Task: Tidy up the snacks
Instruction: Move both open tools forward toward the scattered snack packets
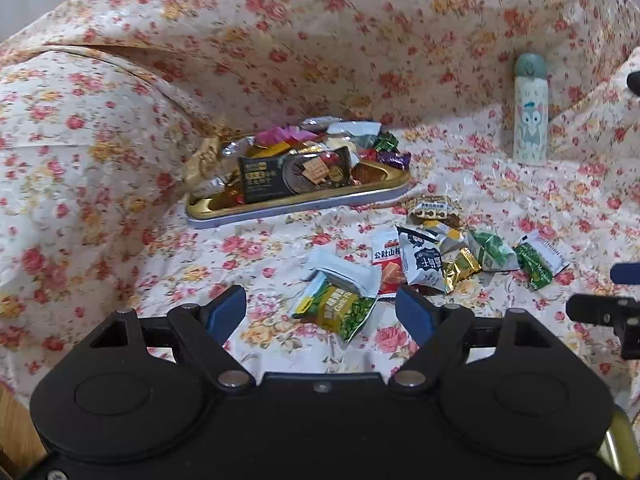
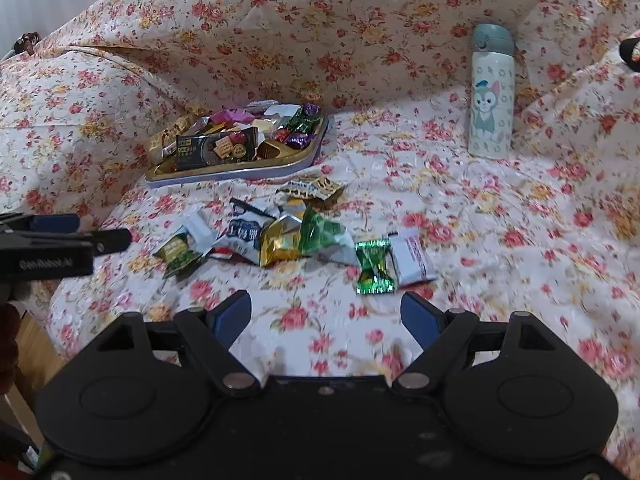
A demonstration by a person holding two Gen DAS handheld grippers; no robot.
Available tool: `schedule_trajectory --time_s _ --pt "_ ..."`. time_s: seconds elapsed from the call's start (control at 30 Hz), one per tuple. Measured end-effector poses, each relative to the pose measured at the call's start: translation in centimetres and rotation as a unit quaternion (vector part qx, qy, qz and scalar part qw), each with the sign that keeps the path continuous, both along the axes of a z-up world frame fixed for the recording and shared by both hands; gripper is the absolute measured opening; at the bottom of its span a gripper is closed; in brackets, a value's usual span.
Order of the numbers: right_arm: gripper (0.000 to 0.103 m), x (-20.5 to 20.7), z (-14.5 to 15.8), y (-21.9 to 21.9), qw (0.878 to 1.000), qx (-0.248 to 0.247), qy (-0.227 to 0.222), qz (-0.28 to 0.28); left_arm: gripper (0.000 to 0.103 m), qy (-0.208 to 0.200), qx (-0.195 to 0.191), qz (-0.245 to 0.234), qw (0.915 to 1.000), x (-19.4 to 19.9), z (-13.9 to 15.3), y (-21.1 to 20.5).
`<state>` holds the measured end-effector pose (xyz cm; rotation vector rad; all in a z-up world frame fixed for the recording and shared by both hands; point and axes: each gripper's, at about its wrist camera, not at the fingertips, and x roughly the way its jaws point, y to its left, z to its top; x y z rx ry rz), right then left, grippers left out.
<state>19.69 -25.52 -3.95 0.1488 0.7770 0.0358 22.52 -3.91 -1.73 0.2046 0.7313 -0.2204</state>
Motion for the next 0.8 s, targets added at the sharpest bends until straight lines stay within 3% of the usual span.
schedule_trajectory --time_s 0.2,0.37,0.8 --pt "0.086 2.0 -1.6 -0.2 1.000 0.015 0.005 -0.001 0.082 0.000 0.009 -0.021 0.9997 1.5 -2.0 -0.6" --pt "0.086 3.3 -2.7 -0.4 1.000 0.030 0.006 -0.001 0.082 0.008 -0.004 -0.028 0.9996 2.7 -3.3 -0.4" --pt "0.086 6.9 -3.2 0.5 0.999 0.017 -0.026 0.006 0.083 0.038 -0.027 -0.007 0.9989 5.8 -6.9 1.4"
